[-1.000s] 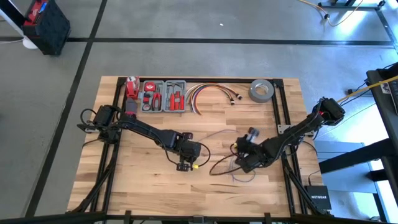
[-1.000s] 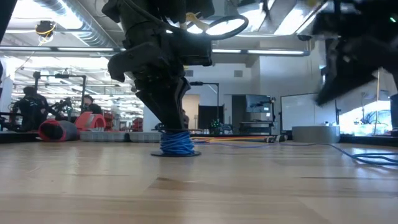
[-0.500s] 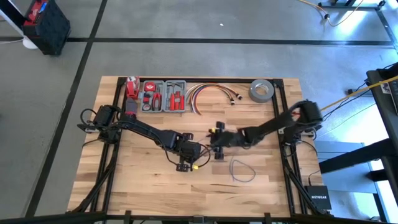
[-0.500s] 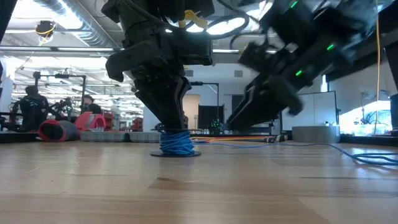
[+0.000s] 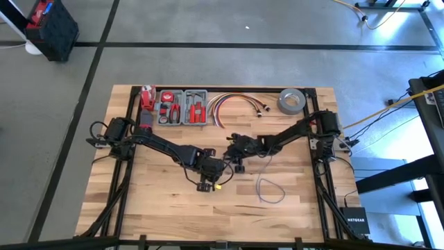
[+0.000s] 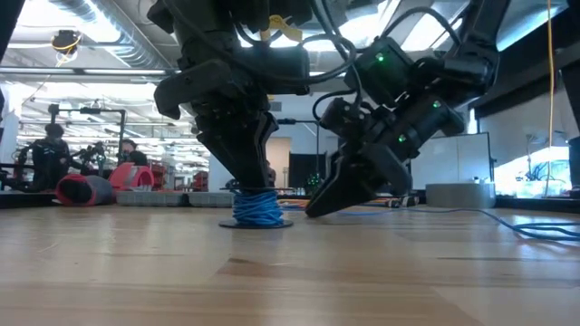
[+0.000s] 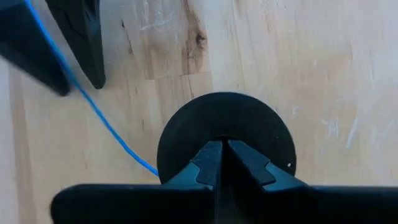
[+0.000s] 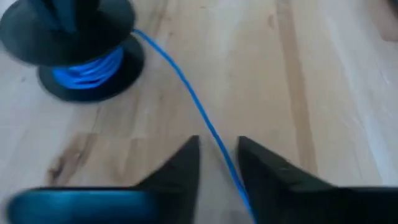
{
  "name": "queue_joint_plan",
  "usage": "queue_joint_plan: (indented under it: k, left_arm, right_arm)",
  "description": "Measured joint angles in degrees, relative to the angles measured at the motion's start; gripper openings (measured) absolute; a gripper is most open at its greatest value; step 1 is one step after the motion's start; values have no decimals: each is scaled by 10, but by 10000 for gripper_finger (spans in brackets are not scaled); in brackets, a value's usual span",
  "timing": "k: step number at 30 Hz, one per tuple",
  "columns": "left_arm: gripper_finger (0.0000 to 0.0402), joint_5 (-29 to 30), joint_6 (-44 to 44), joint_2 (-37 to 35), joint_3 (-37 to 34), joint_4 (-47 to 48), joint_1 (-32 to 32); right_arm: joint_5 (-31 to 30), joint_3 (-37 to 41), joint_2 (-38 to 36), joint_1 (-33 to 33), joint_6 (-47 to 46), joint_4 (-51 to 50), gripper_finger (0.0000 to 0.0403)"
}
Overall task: Coil cords
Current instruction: Uncoil the blue wire on the black spool
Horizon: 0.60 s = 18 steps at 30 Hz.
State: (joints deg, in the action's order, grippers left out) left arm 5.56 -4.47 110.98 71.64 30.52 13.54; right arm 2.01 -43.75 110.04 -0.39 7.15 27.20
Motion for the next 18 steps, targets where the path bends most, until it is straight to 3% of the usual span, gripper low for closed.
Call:
queue_joint_plan:
  k: [4, 9, 15, 18]
  left_arm:
    - [17, 1, 0, 0, 0, 1, 0]
    - [17, 2, 1, 0, 0, -1, 2]
    - [17, 8, 0, 0, 1, -9, 7]
    - [17, 11, -1, 0, 2, -12, 9]
  right_arm:
    - [-23, -1, -2, 1, 32, -17, 16]
    - [-123, 0, -29, 37, 37, -75, 10]
    - [-276, 2, -115, 104, -4, -252, 7]
    - [-321, 10, -154, 123, -59, -353, 5]
